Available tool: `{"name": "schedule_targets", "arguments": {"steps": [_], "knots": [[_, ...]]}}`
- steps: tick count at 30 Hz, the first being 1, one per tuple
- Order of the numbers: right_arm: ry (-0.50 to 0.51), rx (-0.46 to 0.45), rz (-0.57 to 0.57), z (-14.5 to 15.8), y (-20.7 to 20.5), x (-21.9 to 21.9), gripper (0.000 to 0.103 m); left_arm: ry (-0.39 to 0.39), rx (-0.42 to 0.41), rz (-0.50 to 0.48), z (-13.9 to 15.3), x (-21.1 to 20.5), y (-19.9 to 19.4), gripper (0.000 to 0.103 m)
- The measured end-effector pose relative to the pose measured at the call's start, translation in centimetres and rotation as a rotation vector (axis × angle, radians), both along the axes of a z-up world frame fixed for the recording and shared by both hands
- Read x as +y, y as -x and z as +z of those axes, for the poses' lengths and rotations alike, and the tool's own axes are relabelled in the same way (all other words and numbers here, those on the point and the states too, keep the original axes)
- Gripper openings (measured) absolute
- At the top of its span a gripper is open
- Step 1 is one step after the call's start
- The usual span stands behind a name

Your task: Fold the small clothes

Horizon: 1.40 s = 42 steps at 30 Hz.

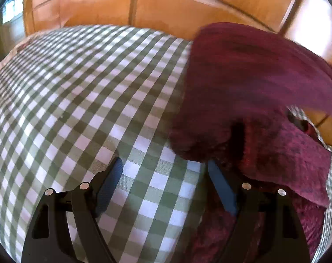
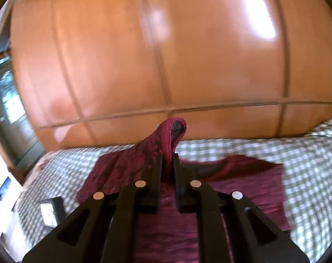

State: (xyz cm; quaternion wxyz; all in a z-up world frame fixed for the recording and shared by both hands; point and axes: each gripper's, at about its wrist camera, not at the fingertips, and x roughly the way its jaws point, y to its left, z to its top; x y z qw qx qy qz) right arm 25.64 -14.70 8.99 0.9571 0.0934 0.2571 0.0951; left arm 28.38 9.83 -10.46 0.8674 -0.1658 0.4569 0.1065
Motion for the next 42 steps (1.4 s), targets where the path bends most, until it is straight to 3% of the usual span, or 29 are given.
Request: {"name": "schedule_targets", "arguments": {"steps": [5, 11, 13, 16, 21, 23, 27, 30, 34, 38, 42], "knots": [[0.024, 0.082, -0.175, -3.4, -0.1, -6.6, 0.007, -0.039, 0.022, 0.023, -0.6, -0.4, -0.5, 0.079], [0.027, 0.358, -0.299, -13.2, -2.0, -11.4, 0.003, -0.095, 0.036, 0.012, -1.2, -1.3, -0.7, 0.083], [0.036, 0.384, -0.297, -14.8, -2.1, -11.6, 0.003, -0.09, 0.037, 0.006, -1.1, -1.2, -0.7, 0.083], [0.082, 0.379, -0.296, -15.2, -1.9, -11.2, 0.003, -0.096, 0.044, -0.009, -0.9, -1.0, -0.3, 0.082], [0.012, 0.373, -0.284, -14.7, -1.3, -12.8, 0.01, -0.08, -0.036, -0.03, 1.4, 0.7, 2.8, 0.082], [-0.011, 0.344, -0.293, -13.7, -0.1, -13.3, 0.032, -0.091, -0.084, -0.044, 2.5, 1.2, 3.7, 0.082], [-0.025, 0.274, -0.252, -11.9, 1.9, -12.6, 0.036, -0.103, -0.172, -0.096, 4.7, 1.7, 4.3, 0.082], [-0.019, 0.251, -0.182, -11.3, 2.3, -10.7, 0.04, -0.046, -0.186, -0.14, 5.3, 1.8, 3.1, 0.082], [0.041, 0.254, -0.112, -11.6, 1.2, -7.7, 0.042, 0.093, -0.165, -0.113, 4.9, 2.9, 0.3, 0.078], [0.074, 0.267, -0.118, -12.6, -0.6, -6.9, 0.044, 0.086, -0.206, -0.125, 6.0, 1.8, -1.5, 0.069], [0.077, 0.302, -0.179, -14.2, -2.3, -8.1, 0.044, 0.039, -0.272, -0.243, 7.4, -1.3, -3.8, 0.059]]}}
